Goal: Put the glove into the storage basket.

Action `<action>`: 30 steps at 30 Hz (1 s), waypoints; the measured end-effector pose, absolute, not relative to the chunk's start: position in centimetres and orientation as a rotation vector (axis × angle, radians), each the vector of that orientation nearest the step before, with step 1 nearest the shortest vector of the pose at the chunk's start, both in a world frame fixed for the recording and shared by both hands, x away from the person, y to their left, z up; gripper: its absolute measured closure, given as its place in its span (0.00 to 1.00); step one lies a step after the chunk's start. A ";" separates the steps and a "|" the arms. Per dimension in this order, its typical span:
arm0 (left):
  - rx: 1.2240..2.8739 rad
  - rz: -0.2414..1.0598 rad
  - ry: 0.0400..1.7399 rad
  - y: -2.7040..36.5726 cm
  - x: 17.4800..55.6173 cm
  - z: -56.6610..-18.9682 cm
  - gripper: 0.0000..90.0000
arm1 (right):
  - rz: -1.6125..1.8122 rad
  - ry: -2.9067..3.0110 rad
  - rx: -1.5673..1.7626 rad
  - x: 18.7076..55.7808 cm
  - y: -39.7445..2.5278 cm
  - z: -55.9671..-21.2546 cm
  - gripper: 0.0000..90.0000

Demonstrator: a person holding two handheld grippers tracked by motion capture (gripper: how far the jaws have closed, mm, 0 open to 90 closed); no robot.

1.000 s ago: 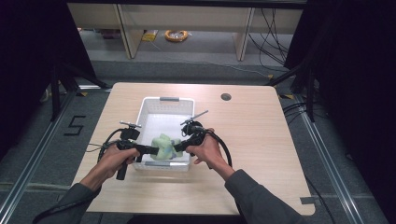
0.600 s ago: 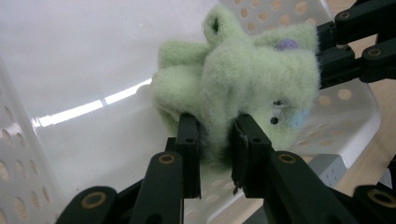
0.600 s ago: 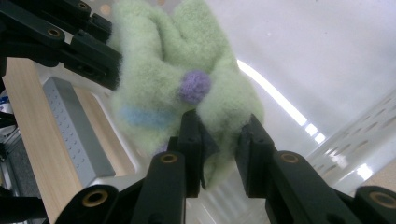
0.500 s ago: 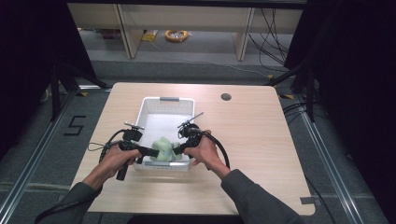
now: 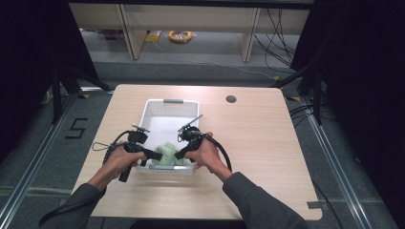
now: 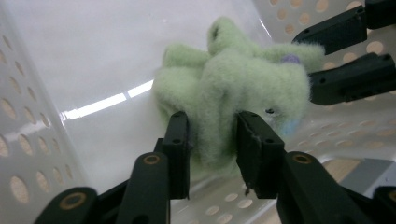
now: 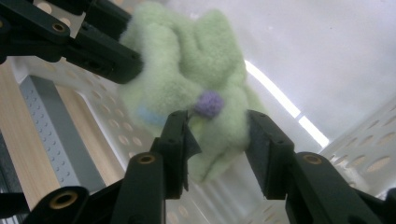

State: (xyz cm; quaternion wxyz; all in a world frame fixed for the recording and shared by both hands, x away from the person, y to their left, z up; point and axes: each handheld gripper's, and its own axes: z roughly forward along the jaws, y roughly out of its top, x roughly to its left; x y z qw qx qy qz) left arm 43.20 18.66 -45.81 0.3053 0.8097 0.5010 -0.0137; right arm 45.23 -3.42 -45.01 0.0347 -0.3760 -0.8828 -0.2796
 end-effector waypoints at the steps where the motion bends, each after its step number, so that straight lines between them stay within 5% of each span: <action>1: 2.128 -0.026 1.335 18.6 43.2 -45.8 0.70 | -0.861 -2.718 -1.147 45.2 -3.4 -45.0 0.65; 10: 2.100 0.031 1.350 18.7 43.0 -45.1 0.60 | -0.870 -2.773 -1.150 45.4 -3.4 -43.8 0.50; 18: 2.061 0.065 1.341 19.0 42.9 -44.2 0.58 | -0.928 -2.761 -1.142 45.2 -4.2 -43.1 0.49; 30: 2.003 0.065 1.325 18.4 41.8 -43.3 0.41 | -1.038 -2.761 -1.107 44.6 -5.8 -41.9 0.43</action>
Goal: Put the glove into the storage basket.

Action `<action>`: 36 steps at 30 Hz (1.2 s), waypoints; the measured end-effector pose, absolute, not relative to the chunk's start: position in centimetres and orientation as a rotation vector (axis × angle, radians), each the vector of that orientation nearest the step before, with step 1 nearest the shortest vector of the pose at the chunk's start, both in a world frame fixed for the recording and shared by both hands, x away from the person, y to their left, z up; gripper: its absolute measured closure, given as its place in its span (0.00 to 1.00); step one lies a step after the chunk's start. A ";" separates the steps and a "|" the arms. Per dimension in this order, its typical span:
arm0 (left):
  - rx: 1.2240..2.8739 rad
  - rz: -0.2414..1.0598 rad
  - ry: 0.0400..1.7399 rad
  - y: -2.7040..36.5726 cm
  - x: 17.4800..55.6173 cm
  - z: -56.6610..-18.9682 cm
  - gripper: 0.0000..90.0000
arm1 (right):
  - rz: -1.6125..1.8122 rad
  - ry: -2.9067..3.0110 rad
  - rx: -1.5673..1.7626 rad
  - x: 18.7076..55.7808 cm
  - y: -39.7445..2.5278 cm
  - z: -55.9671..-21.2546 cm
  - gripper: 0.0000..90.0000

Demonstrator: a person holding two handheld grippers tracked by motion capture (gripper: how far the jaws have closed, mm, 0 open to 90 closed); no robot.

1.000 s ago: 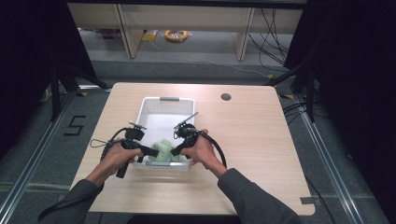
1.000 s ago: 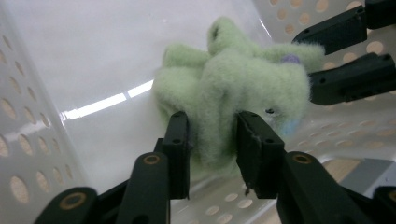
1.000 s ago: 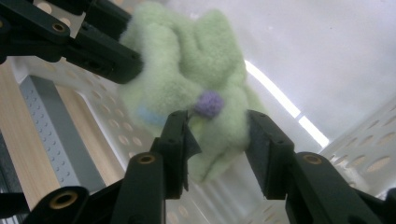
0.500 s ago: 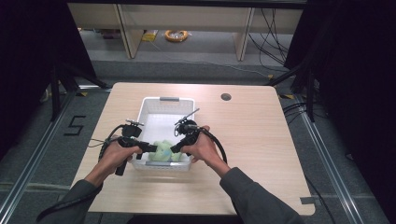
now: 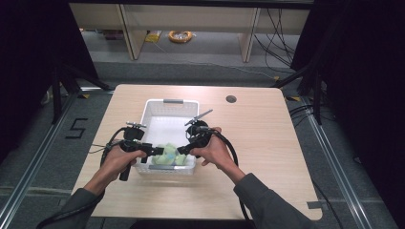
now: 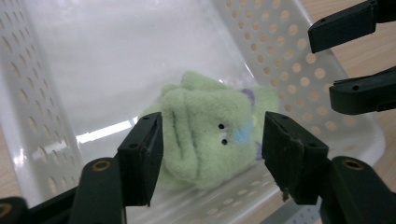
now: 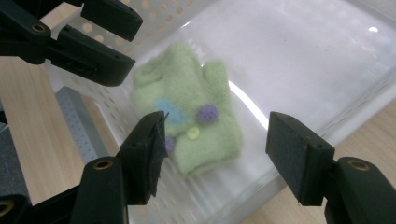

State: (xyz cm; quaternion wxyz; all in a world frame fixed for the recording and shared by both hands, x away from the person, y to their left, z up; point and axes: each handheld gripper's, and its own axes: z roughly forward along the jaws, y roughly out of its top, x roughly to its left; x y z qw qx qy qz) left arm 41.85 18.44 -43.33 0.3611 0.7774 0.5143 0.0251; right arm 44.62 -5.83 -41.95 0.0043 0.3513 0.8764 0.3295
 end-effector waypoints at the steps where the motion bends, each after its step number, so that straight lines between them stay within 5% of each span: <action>1: 1.996 0.071 1.325 18.4 41.7 -43.2 0.41 | 1.032 2.746 1.101 44.6 -5.8 -41.9 0.43; 36: 1.888 0.013 1.119 13.3 35.6 -42.3 0.22 | 1.337 2.589 1.184 40.3 -16.2 -39.9 0.35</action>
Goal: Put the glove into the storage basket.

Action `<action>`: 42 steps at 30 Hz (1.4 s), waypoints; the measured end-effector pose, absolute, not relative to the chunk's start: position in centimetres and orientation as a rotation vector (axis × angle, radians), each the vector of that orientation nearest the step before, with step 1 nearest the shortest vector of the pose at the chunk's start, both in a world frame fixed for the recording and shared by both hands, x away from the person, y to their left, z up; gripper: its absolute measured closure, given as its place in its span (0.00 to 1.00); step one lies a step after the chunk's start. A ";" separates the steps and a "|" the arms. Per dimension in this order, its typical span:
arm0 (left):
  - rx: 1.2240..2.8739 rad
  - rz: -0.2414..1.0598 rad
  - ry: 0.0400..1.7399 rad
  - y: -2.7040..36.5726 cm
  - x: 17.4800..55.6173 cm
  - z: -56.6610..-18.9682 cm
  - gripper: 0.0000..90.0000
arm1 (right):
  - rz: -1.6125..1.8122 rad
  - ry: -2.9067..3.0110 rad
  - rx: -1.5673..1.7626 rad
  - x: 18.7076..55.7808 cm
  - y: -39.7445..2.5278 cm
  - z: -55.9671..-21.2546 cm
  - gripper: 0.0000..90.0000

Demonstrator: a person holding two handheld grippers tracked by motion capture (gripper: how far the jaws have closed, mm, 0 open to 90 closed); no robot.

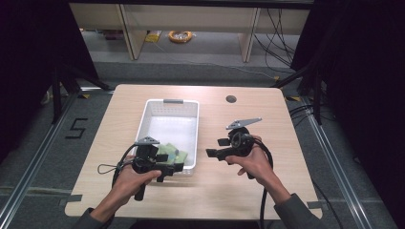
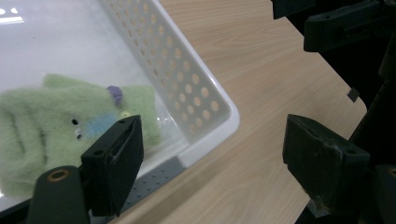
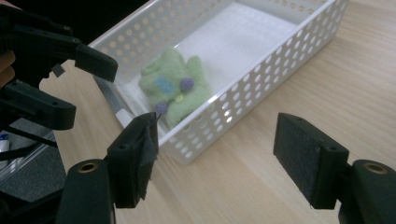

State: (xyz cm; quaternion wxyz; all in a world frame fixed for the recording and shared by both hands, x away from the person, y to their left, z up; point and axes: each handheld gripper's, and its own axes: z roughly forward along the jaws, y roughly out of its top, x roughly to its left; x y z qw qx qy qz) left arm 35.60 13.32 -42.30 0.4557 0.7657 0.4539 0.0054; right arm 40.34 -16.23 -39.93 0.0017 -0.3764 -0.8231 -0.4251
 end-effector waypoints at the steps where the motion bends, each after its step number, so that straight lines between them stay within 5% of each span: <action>1: 1.893 0.015 1.114 13.1 35.4 -42.3 0.22 | -1.364 -2.616 -1.150 40.4 -16.7 -40.0 0.35; 42: 1.954 -0.001 0.955 9.5 30.7 -45.5 0.22 | -1.529 -2.543 -1.208 34.7 -23.1 -43.2 0.30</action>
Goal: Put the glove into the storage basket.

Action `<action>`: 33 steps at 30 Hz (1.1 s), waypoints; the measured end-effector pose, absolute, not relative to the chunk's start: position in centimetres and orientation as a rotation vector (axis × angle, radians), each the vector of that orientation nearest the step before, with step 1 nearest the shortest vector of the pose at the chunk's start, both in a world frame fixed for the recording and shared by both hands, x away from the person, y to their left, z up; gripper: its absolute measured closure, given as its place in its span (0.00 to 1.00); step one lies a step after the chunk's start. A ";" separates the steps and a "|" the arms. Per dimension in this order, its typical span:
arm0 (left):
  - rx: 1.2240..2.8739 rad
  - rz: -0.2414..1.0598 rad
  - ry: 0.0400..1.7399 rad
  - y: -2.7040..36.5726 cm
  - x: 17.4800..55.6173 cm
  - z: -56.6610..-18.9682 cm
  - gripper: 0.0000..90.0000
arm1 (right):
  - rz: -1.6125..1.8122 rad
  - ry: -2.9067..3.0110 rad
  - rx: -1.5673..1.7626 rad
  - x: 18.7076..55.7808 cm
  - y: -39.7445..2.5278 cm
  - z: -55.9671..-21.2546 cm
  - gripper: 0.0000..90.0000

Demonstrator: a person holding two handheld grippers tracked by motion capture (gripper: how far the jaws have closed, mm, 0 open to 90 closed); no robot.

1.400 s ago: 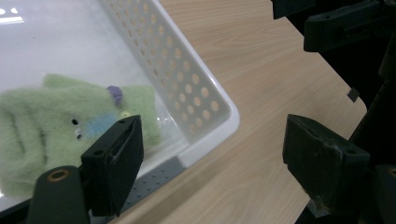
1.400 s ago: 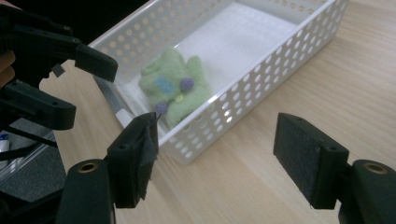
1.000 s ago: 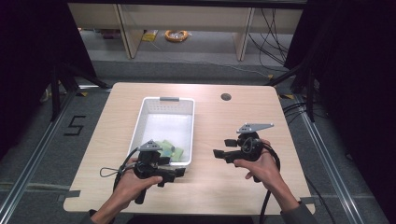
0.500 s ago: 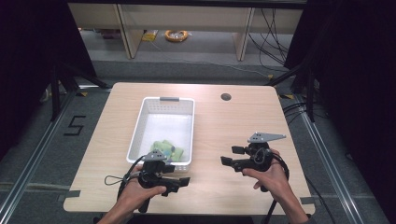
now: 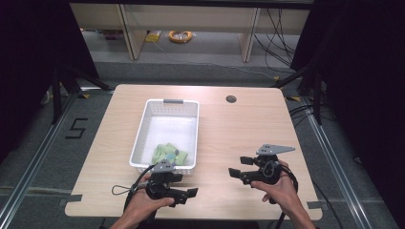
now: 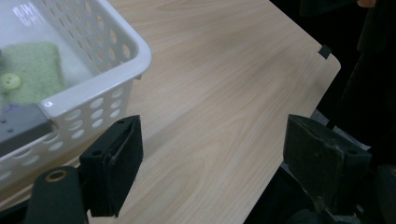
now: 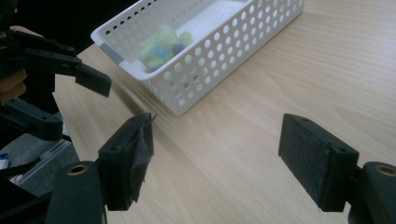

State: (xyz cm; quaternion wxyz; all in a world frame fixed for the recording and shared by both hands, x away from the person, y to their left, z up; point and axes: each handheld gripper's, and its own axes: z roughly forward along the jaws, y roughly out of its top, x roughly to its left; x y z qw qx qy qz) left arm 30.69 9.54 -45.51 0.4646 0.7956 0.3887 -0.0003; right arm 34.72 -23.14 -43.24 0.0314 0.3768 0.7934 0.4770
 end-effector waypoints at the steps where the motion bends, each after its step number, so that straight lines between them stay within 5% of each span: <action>1: 1.958 0.003 0.952 9.5 30.6 -45.6 0.22 | 1.482 2.444 1.179 34.6 -23.1 -43.3 0.29; 33: 2.023 0.043 0.918 9.6 27.6 -50.1 0.21 | 1.352 2.501 1.154 30.3 -23.9 -48.0 0.19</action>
